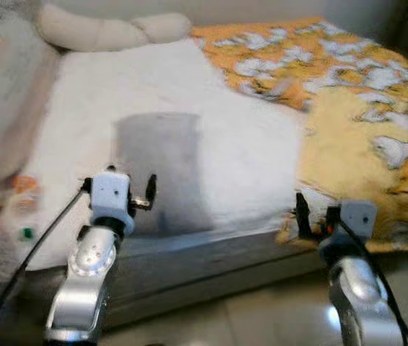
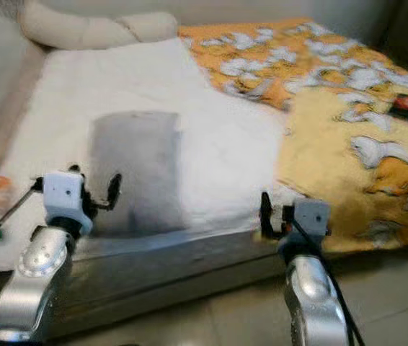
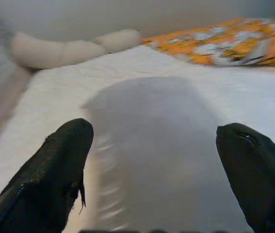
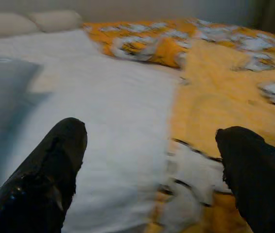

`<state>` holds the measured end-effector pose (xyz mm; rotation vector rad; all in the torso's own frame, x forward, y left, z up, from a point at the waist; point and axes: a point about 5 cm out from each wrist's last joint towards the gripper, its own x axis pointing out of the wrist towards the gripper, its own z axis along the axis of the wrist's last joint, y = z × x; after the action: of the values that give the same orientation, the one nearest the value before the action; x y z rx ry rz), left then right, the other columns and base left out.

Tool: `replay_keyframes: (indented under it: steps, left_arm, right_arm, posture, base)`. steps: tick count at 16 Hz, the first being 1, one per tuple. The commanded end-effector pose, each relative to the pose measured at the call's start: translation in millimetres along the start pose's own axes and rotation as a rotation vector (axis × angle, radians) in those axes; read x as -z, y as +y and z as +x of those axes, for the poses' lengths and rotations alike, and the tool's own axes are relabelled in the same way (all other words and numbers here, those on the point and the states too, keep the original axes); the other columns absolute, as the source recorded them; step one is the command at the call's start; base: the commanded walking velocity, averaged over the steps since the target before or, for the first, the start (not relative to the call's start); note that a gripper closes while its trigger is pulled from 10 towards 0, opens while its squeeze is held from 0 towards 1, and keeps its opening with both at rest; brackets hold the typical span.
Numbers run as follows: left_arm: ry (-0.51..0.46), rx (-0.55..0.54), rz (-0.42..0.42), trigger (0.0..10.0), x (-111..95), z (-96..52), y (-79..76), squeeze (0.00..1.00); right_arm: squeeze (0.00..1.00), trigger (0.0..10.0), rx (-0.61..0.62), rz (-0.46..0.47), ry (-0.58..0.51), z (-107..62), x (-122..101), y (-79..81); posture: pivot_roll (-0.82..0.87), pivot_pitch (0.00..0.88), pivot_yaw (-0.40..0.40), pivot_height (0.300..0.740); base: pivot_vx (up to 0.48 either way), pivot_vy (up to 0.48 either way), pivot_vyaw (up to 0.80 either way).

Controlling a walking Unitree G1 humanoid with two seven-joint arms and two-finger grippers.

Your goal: Clean up the room

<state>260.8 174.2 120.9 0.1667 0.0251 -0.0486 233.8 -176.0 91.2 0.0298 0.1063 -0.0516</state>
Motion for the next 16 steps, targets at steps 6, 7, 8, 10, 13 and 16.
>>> replay_keyframes:
  steps: [6, 7, 8, 10, 13, 16]
  left_arm:
    - [-0.005, -0.065, -0.006, 10.0, 0, -5.8, 10.0, 0.00]
    - [-0.006, -0.066, -0.007, 10.0, 0, -6.0, 10.3, 0.00]
    - [-0.004, -0.071, -0.003, 10.0, 0, -6.6, 11.5, 0.00]
    - [-0.003, -0.074, -0.001, 10.0, 0, -6.6, 12.4, 0.00]
    - [0.001, -0.075, 0.002, 10.0, 0, -6.6, 13.6, 0.00]
    - [0.005, -0.070, 0.005, 10.0, 1, -7.3, 14.1, 0.00]
  right_arm:
    - [0.00, 10.0, -0.172, -0.124, -0.026, 7.0, -12, 16.5]
    - [0.00, 10.0, -0.176, -0.120, -0.025, 7.2, -11, 16.8]
    - [0.00, 10.0, -0.213, -0.109, -0.019, 7.9, -11, 20.8]
    - [0.00, 10.0, -0.220, -0.112, -0.015, 8.7, -11, 22.0]
    - [0.00, 10.0, -0.227, -0.101, -0.011, 9.3, -11, 23.0]
    - [0.00, 10.0, -0.259, -0.120, -0.008, 7.0, -10, 25.6]
  posture:
    - [0.05, 0.000, 0.000, 0.740]
    - [0.05, 0.000, 0.000, 0.740]
    - [0.05, 0.000, -0.001, 0.740]
    - [0.05, 0.000, -0.002, 0.740]
    - [0.05, 0.000, 0.002, 0.740]
    - [0.05, 0.000, 0.004, 0.740]
  base:
    - [0.137, 0.000, 0.27]
    - [0.307, 0.000, 0.80]
    - [0.352, 0.000, 0.80]
    - [0.354, 0.000, 0.74]
    - [0.352, 0.000, 0.00]
    - [0.355, 0.000, 0.00]
